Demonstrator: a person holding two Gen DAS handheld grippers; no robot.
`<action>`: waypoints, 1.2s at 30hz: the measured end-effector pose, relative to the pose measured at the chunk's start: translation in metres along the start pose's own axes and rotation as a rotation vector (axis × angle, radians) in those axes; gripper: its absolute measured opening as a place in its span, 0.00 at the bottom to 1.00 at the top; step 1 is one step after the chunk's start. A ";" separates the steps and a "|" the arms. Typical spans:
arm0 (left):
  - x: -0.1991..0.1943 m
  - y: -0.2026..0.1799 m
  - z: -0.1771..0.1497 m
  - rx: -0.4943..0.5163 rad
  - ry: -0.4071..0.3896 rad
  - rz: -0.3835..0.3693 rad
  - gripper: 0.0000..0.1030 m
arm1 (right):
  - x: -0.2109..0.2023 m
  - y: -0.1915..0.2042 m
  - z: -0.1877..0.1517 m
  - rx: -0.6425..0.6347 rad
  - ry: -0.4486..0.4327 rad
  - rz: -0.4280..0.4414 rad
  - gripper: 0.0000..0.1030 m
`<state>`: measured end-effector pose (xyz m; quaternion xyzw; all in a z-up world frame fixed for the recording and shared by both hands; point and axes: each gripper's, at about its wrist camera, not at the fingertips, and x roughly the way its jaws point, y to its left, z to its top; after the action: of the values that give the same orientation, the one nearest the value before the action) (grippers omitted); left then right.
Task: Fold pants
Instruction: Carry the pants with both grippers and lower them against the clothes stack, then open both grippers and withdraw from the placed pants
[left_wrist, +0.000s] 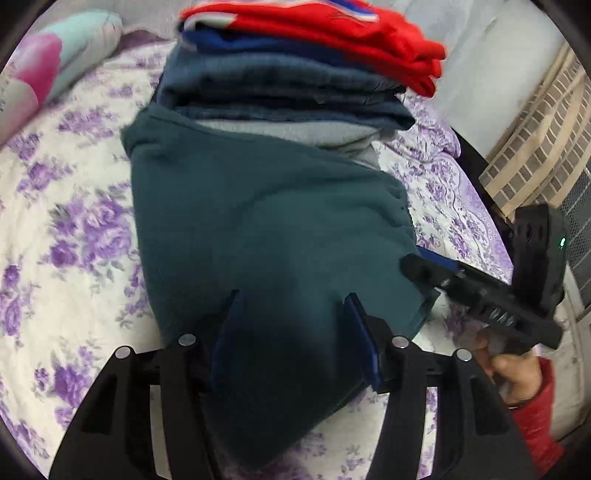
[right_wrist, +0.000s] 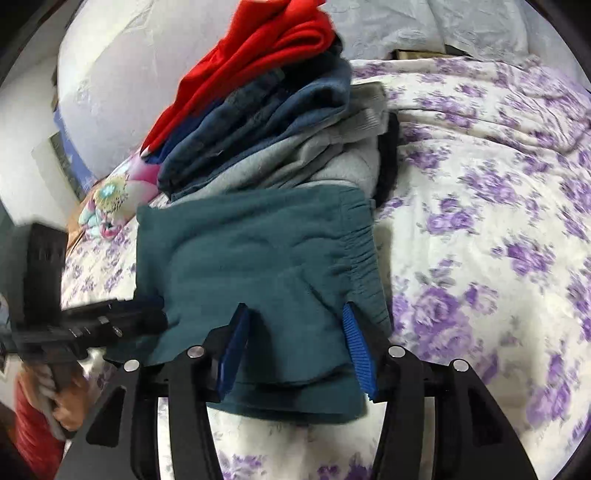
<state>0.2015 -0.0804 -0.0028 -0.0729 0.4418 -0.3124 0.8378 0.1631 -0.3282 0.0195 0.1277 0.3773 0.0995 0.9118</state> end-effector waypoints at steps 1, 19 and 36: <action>-0.004 0.000 -0.002 -0.008 -0.007 0.012 0.53 | -0.009 -0.002 -0.003 0.018 -0.031 0.006 0.65; -0.071 -0.004 -0.047 -0.142 -0.267 0.379 0.95 | 0.010 0.023 -0.031 -0.062 0.123 -0.308 0.97; -0.013 -0.015 -0.046 -0.085 -0.071 0.439 0.96 | 0.005 0.031 -0.049 -0.098 0.134 -0.346 0.97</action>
<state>0.1531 -0.0777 -0.0148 -0.0211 0.4299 -0.1007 0.8970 0.1289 -0.2897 -0.0081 0.0094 0.4482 -0.0322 0.8933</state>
